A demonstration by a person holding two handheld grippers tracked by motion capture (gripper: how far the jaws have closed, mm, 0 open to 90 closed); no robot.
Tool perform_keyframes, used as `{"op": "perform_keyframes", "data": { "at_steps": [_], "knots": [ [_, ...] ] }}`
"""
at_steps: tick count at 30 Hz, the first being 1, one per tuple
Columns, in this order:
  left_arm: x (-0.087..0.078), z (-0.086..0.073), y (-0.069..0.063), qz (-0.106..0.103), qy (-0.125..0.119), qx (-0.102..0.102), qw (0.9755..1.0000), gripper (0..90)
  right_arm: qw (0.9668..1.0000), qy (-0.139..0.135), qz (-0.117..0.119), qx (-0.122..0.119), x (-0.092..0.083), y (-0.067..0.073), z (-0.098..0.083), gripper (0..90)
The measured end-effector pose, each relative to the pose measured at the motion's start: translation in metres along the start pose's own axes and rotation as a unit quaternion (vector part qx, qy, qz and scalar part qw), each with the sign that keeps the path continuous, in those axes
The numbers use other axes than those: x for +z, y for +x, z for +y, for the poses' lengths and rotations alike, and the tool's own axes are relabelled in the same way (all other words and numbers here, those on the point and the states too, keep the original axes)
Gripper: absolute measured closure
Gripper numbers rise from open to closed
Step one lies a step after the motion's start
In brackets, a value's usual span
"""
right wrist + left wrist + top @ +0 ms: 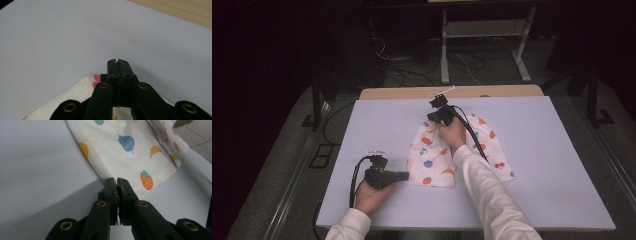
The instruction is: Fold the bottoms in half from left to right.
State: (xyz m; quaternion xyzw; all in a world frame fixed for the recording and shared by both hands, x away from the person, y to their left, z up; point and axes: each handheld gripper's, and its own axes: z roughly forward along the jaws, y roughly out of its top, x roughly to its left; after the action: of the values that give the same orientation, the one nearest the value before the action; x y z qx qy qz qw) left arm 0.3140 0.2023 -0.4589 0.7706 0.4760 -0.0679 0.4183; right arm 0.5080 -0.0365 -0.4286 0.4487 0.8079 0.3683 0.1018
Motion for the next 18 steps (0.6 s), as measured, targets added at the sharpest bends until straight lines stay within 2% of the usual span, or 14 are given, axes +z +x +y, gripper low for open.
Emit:
{"op": "perform_keyframes", "data": {
  "at_steps": [3,7,12,18],
  "knots": [
    [0.001,0.001,-0.001,0.002,0.001,0.001,1.0000,87.8,1.0000,-0.002,0.001,0.004,-0.001,0.000,0.000,87.6],
    [0.000,0.002,-0.004,0.008,0.005,0.011,0.9999,88.5,0.9999,-0.007,0.005,0.005,-0.003,-0.001,0.001,87.6],
    [-0.003,0.005,-0.015,0.023,0.002,0.045,0.9987,88.6,0.9998,-0.015,0.008,0.007,-0.008,-0.002,0.001,87.6],
    [-0.006,0.011,-0.028,0.021,-0.016,0.071,0.9972,88.8,0.9993,-0.031,0.017,0.011,-0.020,-0.006,0.001,87.7]
  ]
}}
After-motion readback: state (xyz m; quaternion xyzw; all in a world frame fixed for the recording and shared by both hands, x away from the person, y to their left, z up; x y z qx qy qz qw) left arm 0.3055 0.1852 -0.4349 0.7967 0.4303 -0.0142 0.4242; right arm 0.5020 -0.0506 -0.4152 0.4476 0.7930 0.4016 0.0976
